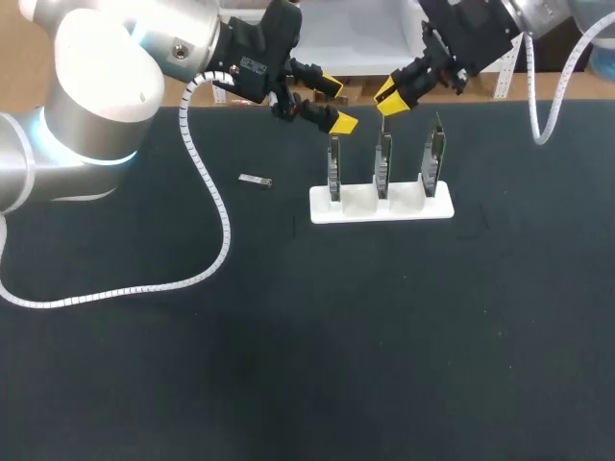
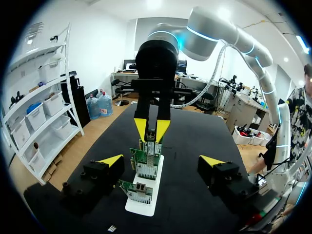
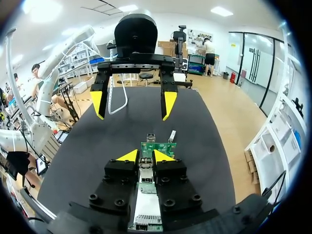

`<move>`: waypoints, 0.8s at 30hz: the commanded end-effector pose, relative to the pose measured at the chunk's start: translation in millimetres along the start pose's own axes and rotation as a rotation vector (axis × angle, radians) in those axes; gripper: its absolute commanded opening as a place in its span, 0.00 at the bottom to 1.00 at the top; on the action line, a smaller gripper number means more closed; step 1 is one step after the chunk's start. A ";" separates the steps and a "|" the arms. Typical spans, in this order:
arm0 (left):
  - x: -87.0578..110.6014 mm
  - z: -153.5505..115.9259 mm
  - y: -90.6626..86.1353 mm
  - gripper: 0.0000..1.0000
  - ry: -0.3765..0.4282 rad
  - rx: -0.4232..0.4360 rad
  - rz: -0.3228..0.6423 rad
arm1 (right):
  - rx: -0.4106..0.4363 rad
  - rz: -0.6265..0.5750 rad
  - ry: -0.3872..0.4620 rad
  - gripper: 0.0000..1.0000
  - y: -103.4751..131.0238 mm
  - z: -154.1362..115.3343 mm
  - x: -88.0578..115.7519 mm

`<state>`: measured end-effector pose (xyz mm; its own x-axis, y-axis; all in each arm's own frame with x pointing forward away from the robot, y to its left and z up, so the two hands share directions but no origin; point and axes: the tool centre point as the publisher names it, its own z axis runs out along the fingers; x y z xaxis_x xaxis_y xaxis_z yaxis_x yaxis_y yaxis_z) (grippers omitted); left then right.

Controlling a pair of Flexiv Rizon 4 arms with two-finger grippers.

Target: Pick up the optical module with the left hand, and insert it into the network port with the right hand.

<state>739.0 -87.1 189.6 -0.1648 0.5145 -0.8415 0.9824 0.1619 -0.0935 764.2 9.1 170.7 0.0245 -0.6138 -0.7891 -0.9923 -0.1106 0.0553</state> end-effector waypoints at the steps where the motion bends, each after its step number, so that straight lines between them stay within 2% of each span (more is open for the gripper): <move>1: -1.0 0.0 -0.6 1.00 0.006 -0.003 -0.003 | 0.002 -0.002 0.001 0.00 -0.9 0.3 -0.9; 24: -1.0 0.0 -0.6 1.00 0.006 -0.003 -0.003 | 0.007 0.008 0.000 0.00 -3.6 0.7 2.4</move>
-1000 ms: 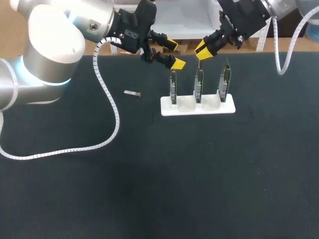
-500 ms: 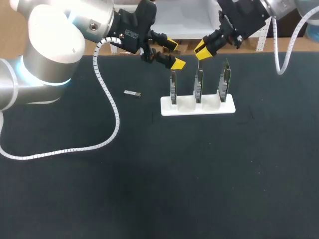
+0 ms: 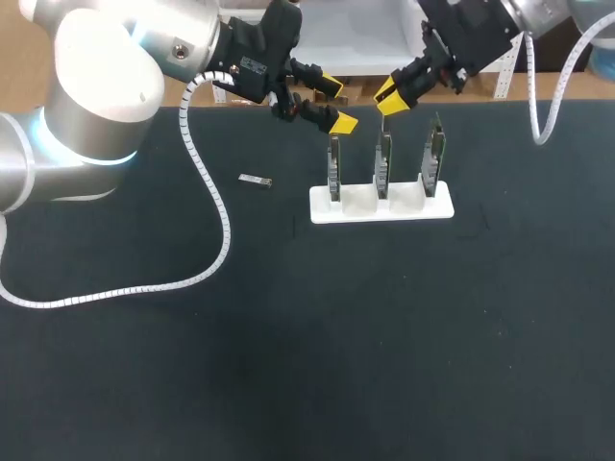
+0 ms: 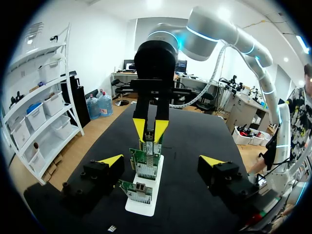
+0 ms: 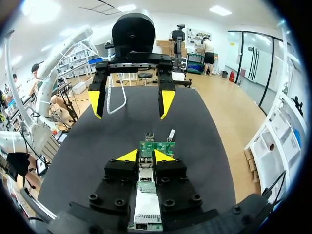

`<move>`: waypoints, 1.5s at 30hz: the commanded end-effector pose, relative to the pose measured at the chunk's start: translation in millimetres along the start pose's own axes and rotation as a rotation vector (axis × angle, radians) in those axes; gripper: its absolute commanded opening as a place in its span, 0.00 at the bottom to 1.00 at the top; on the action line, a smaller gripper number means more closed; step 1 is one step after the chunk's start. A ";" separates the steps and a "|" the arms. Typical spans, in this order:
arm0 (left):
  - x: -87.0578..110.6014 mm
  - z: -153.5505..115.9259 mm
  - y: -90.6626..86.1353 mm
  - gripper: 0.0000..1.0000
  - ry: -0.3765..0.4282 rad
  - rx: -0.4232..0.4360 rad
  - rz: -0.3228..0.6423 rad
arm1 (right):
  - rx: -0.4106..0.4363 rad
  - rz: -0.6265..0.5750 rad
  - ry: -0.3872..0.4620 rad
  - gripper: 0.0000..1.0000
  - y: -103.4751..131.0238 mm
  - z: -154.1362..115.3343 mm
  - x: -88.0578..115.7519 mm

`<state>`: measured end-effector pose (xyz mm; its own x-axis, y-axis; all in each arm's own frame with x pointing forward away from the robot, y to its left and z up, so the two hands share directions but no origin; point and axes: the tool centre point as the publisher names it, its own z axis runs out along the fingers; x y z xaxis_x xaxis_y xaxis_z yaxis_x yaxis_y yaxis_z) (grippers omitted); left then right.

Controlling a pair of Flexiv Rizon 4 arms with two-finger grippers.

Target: Pick up the optical module with the left hand, and insert it into the network port with the right hand.

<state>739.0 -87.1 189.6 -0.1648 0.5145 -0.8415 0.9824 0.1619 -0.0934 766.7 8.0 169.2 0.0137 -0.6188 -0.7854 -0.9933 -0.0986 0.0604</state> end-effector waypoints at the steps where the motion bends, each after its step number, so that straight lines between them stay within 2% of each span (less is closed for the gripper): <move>1: -1.0 0.0 -0.6 1.00 0.006 -0.003 -0.003 | 0.001 -0.004 -0.007 0.00 -1.2 0.7 -0.5; 33: -1.0 0.0 -0.6 1.00 0.006 -0.003 -0.003 | 0.032 0.003 -0.017 0.00 3.8 -6.8 -0.8; 45: -1.0 0.0 -0.6 1.00 0.006 -0.003 -0.003 | 0.011 -0.006 -0.008 0.00 4.8 -0.1 0.3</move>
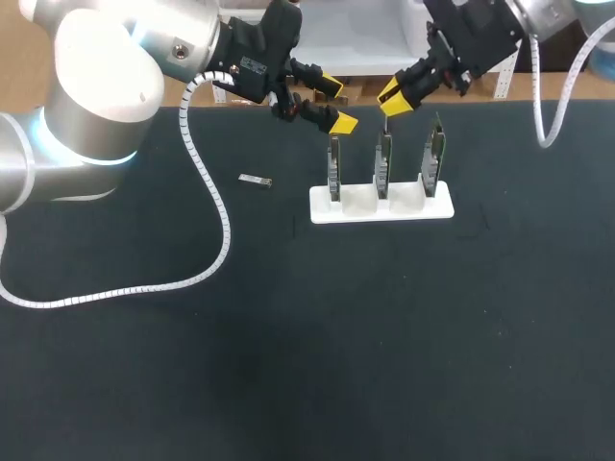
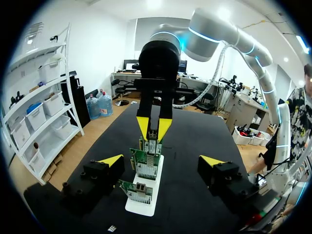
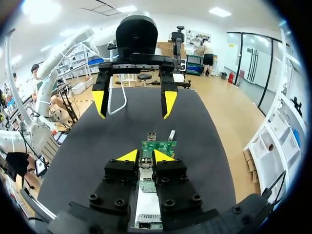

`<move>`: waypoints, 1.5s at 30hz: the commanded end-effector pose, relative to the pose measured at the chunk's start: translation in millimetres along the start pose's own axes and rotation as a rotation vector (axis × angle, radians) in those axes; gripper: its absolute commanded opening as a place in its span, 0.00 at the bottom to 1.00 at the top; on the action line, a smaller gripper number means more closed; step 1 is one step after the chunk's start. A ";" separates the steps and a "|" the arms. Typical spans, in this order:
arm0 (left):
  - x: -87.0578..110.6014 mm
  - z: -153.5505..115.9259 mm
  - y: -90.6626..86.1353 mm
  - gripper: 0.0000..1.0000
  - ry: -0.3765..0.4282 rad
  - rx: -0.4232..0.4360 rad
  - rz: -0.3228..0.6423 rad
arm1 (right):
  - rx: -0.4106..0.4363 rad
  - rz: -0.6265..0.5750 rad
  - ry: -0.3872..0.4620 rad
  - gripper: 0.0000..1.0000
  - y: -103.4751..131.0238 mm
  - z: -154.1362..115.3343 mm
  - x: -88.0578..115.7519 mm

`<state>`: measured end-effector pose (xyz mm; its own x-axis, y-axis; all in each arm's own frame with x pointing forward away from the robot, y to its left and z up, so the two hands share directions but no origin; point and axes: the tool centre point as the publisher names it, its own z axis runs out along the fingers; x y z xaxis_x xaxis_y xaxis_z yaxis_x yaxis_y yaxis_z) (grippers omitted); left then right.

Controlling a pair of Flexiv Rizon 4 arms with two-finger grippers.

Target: Pick up the optical module with the left hand, and insert it into the network port with the right hand.

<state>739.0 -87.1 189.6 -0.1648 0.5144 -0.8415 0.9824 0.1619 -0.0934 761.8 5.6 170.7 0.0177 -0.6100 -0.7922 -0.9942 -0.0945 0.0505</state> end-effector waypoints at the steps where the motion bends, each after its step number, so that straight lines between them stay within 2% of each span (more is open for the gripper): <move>1: -1.0 0.0 -0.6 1.00 0.006 -0.003 -0.003 | 0.001 0.000 0.003 0.00 -0.7 2.4 0.0; 45: -1.0 0.0 -0.6 1.00 0.006 -0.003 -0.003 | 0.004 -0.011 0.008 0.00 0.0 1.0 2.6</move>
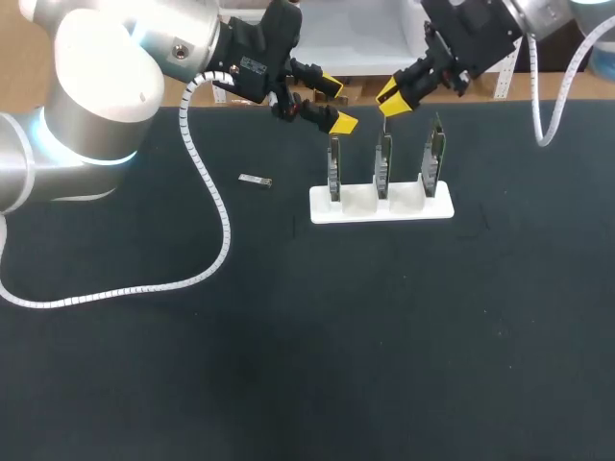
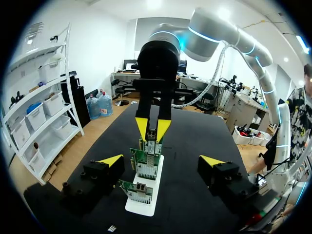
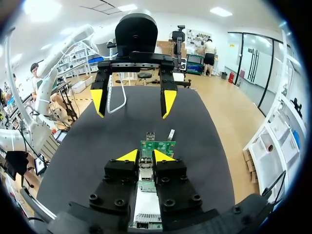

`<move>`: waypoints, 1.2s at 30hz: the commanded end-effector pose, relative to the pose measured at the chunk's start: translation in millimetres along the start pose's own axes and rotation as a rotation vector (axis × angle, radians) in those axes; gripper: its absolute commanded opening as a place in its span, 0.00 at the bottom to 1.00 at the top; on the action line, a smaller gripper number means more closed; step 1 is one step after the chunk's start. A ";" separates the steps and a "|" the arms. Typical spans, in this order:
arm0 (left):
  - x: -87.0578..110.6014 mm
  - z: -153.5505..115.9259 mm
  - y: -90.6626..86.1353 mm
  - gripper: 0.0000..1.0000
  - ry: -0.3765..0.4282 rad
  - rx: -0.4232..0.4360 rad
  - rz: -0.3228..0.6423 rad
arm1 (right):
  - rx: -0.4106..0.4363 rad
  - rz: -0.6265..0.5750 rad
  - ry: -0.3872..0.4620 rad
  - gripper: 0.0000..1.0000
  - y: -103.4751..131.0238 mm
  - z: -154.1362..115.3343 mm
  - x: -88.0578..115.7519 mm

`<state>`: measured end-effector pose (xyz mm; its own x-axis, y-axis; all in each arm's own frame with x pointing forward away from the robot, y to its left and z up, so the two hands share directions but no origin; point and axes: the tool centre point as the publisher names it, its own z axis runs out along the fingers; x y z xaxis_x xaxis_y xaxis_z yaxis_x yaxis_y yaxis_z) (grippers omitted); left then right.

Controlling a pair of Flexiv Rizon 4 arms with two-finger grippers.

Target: Pick up the optical module with the left hand, and insert it into the network port with the right hand.

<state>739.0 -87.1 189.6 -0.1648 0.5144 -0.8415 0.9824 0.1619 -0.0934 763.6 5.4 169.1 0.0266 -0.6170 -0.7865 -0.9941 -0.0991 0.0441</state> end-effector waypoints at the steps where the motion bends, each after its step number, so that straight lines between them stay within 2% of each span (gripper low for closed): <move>1: -1.0 0.0 -0.6 1.00 0.006 -0.003 -0.003 | 0.006 -0.011 -0.004 0.00 2.4 -0.6 -0.5; 4: -1.0 0.0 -0.6 1.00 0.006 -0.003 -0.003 | 0.016 -0.028 -0.022 0.00 3.7 -4.7 -6.3; 7: -1.0 0.0 -0.6 1.00 0.006 -0.003 -0.003 | 0.033 -0.068 -0.005 0.00 6.1 -7.1 -10.5; 16: -1.0 0.0 -0.6 1.00 0.006 -0.003 -0.003 | 0.101 -0.171 0.016 0.00 8.8 -8.2 -10.5; 21: -1.0 0.0 -0.6 1.00 0.006 -0.003 -0.003 | 0.114 -0.159 0.004 0.00 9.3 -8.2 -6.6; 36: -1.0 0.0 -0.6 1.00 0.006 -0.003 -0.003 | 0.080 -0.158 0.011 0.00 6.3 -1.4 -4.9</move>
<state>739.0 -87.1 189.6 -0.1648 0.5144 -0.8415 0.9824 0.1619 -0.0934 754.7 5.0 173.9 0.1847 -0.6054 -0.7742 -0.9826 -0.1277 -0.1345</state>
